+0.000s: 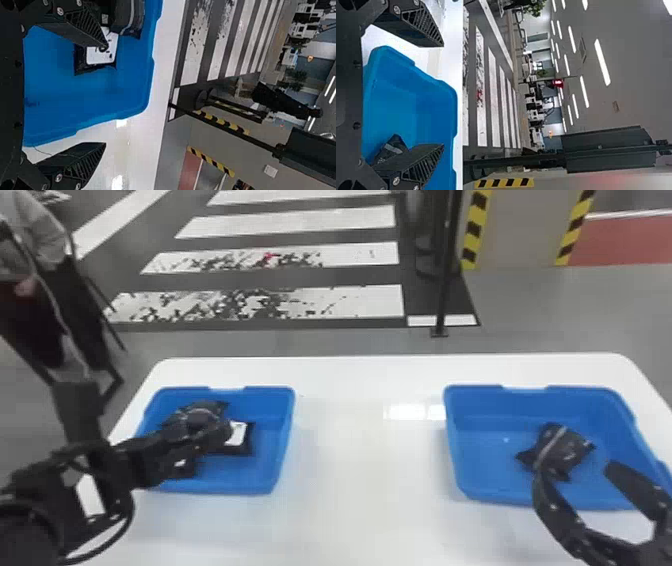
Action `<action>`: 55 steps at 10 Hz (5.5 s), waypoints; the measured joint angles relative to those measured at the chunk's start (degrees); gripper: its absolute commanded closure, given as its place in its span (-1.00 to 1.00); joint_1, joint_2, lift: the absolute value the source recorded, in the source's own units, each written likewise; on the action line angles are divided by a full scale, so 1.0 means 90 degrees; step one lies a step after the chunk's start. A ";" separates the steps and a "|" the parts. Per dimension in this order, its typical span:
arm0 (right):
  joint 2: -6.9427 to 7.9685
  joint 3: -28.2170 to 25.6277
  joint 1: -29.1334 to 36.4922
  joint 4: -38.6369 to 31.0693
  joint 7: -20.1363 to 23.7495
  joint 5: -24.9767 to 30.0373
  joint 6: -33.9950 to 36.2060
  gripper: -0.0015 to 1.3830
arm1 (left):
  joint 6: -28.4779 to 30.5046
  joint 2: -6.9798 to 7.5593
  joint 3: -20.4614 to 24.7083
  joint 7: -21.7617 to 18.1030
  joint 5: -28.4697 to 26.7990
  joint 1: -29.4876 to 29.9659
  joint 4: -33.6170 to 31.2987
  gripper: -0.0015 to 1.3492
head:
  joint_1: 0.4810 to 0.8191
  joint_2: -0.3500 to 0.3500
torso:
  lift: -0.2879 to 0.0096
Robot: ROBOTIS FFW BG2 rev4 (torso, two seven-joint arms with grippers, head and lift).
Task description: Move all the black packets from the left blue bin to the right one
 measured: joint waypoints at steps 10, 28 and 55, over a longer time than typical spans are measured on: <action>0.0161 0.0154 0.0571 -0.0082 -0.0176 -0.0636 -0.0078 -0.78 | 0.0610 0.0240 -0.0551 0.0355 -0.1113 -0.2271 0.3063 -0.76 | 0.27 0.66 | 0.01; 0.0027 0.0315 0.0527 0.0182 -0.0080 -0.1192 0.0294 -0.68 | 0.0378 0.0241 -0.0951 0.0822 -0.1141 -0.3398 0.4999 -0.78 | 0.27 0.65 | 0.01; -0.0011 0.0451 -0.0171 0.0063 0.0795 -0.1591 0.1193 -0.64 | 0.1022 0.0076 -0.1239 -0.0005 0.1206 0.0203 -0.0687 0.79 | 0.27 0.20 | 0.01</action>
